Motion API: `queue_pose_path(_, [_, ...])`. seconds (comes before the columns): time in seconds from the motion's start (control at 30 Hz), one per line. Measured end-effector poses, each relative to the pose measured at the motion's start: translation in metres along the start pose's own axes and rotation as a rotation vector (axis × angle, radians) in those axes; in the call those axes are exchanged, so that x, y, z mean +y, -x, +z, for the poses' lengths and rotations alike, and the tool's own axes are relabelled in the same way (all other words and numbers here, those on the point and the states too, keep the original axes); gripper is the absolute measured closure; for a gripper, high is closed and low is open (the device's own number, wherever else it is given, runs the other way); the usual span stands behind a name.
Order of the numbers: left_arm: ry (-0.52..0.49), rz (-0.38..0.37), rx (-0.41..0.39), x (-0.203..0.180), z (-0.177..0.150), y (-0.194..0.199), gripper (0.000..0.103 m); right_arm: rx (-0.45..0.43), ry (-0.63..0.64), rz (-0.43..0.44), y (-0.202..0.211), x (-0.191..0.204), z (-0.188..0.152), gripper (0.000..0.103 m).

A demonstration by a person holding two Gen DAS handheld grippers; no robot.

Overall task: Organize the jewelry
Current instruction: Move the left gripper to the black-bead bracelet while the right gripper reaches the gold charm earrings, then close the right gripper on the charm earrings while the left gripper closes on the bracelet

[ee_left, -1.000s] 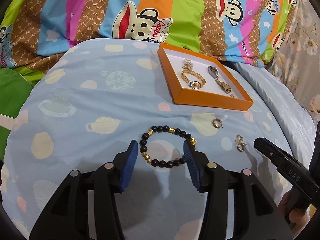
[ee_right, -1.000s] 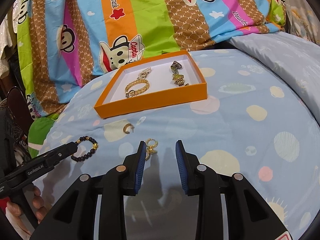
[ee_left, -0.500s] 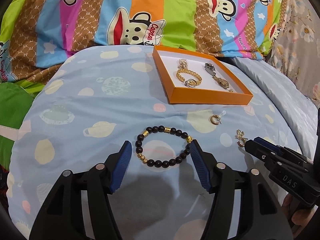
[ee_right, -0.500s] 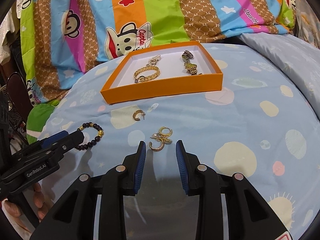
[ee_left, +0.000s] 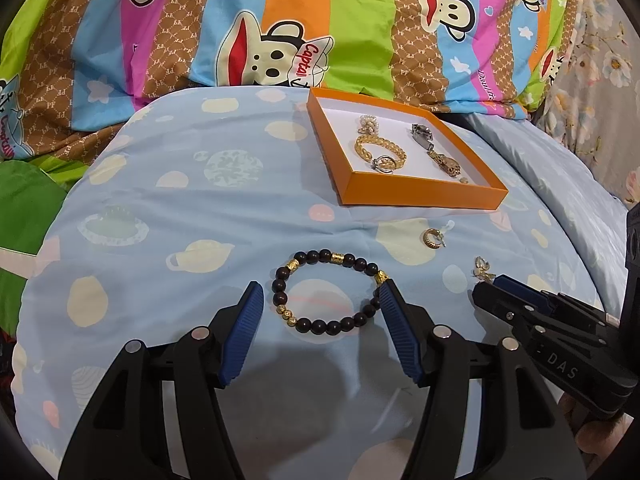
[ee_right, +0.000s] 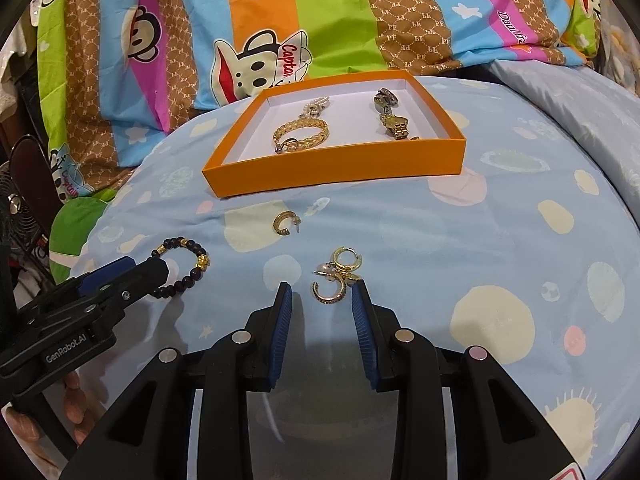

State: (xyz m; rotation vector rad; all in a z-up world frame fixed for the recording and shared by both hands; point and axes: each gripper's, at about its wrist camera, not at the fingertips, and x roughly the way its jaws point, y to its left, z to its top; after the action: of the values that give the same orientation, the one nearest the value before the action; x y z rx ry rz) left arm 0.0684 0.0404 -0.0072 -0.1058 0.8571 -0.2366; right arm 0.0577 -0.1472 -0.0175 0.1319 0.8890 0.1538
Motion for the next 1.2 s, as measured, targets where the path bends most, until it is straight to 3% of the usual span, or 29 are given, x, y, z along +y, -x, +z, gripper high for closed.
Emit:
queue_pose_path(0.17, [0.001,0.000,-0.001,0.000,0.000,0.000,0.045,0.003,-0.001,-0.012,-0.004,0.002,0.004,0.076])
queue_pose_path(0.3, [0.001,-0.002,0.001,0.000,0.000,0.000,0.045,0.002,-0.023,-0.005,-0.004,-0.003,0.004,0.087])
queue_pose_path(0.57, [0.005,-0.007,0.021,0.000,-0.002,-0.005,0.043,-0.029,-0.041,0.012,0.003,-0.006,0.003,0.087])
queue_pose_path(0.7, [0.008,-0.011,0.038,-0.001,0.000,-0.008,0.035,-0.041,-0.050,0.014,0.006,-0.008,0.003,0.087])
queue_pose_path(1.2, [-0.075,0.023,0.071,-0.017,0.006,-0.022,0.029,-0.048,-0.070,0.023,0.008,-0.013,0.003,0.087])
